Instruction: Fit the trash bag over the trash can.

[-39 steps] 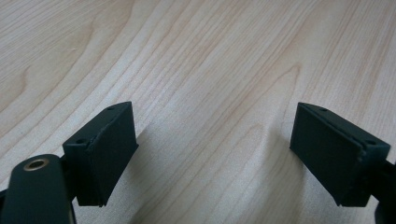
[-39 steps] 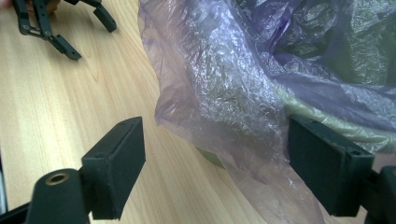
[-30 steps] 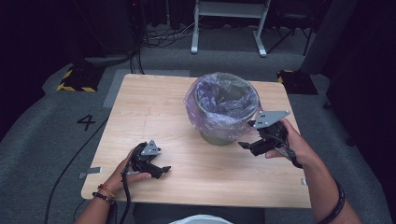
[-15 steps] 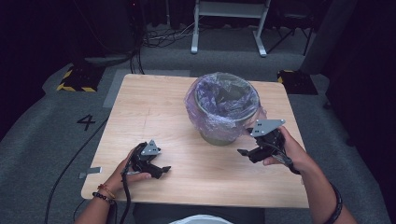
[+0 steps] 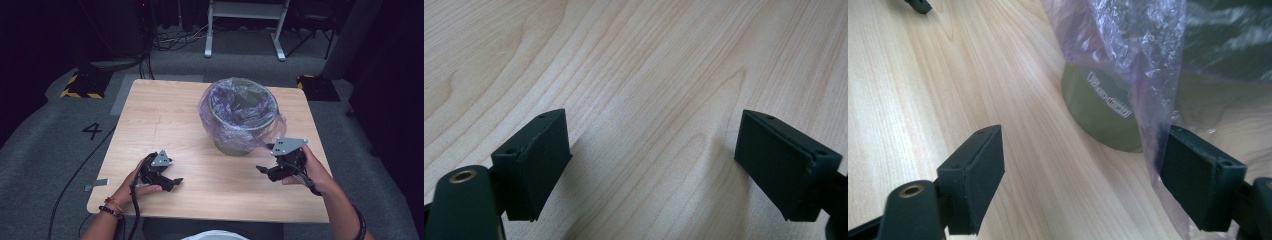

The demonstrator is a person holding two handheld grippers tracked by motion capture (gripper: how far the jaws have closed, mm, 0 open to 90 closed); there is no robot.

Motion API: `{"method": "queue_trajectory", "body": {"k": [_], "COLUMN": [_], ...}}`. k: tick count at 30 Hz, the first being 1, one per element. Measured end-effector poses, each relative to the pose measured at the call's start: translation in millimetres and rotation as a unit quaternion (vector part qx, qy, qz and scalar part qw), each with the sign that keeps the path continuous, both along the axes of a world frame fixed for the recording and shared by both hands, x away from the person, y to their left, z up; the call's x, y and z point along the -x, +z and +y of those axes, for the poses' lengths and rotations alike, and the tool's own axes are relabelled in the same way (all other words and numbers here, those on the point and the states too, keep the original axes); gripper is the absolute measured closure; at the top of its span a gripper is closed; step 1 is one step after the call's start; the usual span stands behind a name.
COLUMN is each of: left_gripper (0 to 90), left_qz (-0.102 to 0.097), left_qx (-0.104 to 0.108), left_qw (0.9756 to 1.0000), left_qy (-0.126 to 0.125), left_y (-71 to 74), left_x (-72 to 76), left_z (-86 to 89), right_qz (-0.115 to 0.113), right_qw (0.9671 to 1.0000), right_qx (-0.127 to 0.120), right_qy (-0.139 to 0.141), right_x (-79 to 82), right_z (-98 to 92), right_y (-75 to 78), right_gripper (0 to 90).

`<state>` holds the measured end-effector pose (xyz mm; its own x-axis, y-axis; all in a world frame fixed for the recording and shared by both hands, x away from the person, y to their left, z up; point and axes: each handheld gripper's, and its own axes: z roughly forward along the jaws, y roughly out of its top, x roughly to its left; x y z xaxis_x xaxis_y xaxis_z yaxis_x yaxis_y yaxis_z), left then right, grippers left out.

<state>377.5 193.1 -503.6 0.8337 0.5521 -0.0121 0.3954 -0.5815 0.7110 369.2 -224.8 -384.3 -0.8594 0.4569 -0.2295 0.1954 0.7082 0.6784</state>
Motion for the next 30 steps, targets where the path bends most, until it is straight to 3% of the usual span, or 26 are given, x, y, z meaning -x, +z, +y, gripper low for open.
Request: {"method": "queue_trajectory", "body": {"k": [6, 18, 30], "left_gripper": [14.2, 14.2, 14.2], "left_qz": [0.0, 0.0, 0.0], "left_qx": [0.0, 0.0, 0.0], "left_qw": [1.0, 1.0, 1.0], "left_qy": [0.0, 0.0, 0.0], "left_y": [0.0, 0.0, 0.0], "left_x": [0.0, 0.0, 0.0], "left_z": [0.0, 0.0, 0.0], "right_qz": [0.012, 0.036, 0.052], "right_qw": [0.9996, 0.9983, 0.9971], "right_qx": [-0.023, -0.036, -0.024], "right_qy": [-0.011, -0.027, -0.049], "right_x": [4.1, 3.7, -3.4], "right_z": [-9.7, -24.9, -38.5], "right_y": [-14.6, -40.7, -65.5], "right_gripper": [21.0, 21.2, 21.8]}}
